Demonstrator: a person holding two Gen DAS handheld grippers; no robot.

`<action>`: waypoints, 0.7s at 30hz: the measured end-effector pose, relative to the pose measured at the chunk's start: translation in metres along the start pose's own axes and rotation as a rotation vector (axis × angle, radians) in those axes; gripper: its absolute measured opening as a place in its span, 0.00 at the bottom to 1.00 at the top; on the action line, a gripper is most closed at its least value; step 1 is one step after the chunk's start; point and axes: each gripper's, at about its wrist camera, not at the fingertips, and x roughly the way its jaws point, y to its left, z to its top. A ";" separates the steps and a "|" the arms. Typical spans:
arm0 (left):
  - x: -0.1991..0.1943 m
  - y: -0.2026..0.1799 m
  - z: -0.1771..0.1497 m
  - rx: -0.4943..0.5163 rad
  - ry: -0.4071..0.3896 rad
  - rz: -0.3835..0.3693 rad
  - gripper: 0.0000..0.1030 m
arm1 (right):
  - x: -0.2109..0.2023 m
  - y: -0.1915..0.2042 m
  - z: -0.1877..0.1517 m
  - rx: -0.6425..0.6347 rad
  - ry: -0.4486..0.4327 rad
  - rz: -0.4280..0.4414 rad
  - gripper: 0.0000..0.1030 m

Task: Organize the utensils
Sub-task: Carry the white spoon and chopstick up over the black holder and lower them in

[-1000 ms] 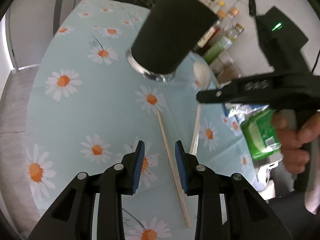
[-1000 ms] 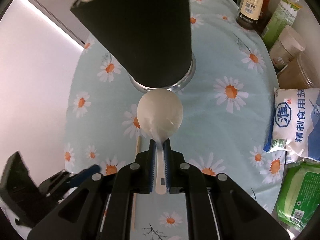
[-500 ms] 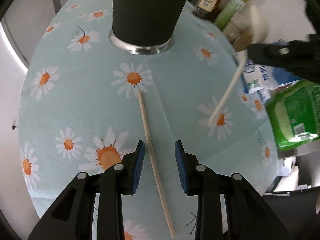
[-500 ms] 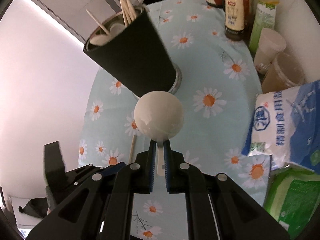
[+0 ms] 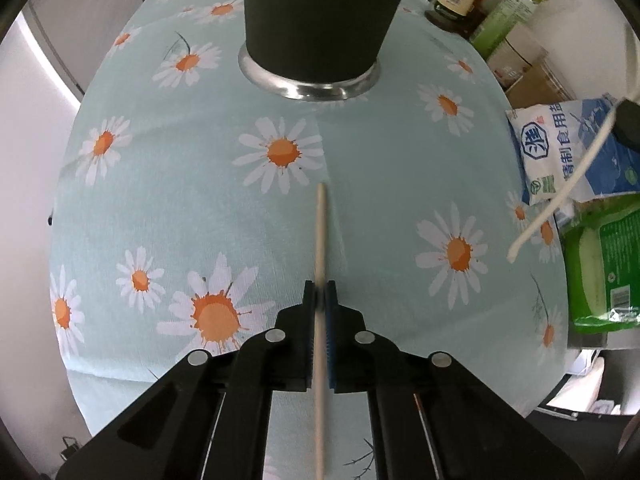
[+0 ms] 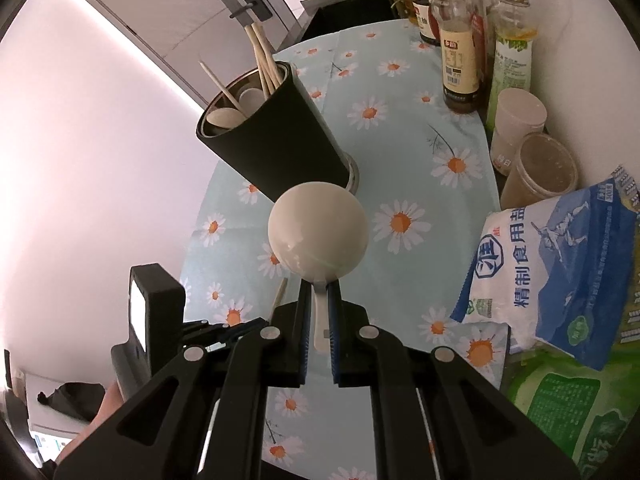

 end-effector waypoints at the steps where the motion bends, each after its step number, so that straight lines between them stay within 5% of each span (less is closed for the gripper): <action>1: 0.000 0.000 0.001 -0.006 0.004 -0.001 0.03 | 0.000 -0.001 0.000 -0.001 0.000 0.004 0.09; 10: -0.013 0.005 -0.003 -0.051 -0.029 -0.033 0.03 | 0.000 0.002 0.000 -0.011 0.002 0.015 0.09; 21: -0.074 0.013 -0.009 -0.046 -0.202 -0.124 0.03 | 0.004 0.024 0.000 -0.019 -0.004 -0.015 0.09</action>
